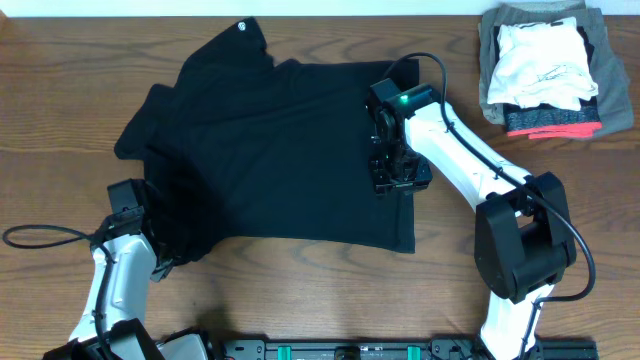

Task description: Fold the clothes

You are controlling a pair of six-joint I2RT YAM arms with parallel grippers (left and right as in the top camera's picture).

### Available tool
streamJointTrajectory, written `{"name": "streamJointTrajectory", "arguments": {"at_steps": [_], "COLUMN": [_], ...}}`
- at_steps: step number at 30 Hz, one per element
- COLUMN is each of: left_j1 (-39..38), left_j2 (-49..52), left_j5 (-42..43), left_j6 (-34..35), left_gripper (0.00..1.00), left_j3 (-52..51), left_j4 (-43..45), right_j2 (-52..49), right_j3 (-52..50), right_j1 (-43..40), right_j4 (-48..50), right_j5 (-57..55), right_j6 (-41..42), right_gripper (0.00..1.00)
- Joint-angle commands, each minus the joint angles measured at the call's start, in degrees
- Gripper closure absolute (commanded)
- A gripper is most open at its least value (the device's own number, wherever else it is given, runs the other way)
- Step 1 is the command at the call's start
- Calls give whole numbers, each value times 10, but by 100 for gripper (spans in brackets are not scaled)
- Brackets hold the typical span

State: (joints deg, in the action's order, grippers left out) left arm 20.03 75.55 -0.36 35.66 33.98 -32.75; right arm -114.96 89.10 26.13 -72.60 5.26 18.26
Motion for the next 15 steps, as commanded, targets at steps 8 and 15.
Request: {"name": "streamJointTrajectory", "arguments": {"at_steps": [8, 15], "left_j1": [0, 0], "left_j2": [4, 4], "left_j5": [-1, -1], "left_j6": [2, 1], "left_gripper": [94, 94], "left_j3": [-4, -4], "left_j4": [19, 27], "right_j2": [25, 25], "right_j3": [-14, -83], "right_j1": [15, 31], "right_j4": [-21, 7], "right_j5": [19, 18], "right_j6": [22, 60], "right_gripper": [47, 51]}}
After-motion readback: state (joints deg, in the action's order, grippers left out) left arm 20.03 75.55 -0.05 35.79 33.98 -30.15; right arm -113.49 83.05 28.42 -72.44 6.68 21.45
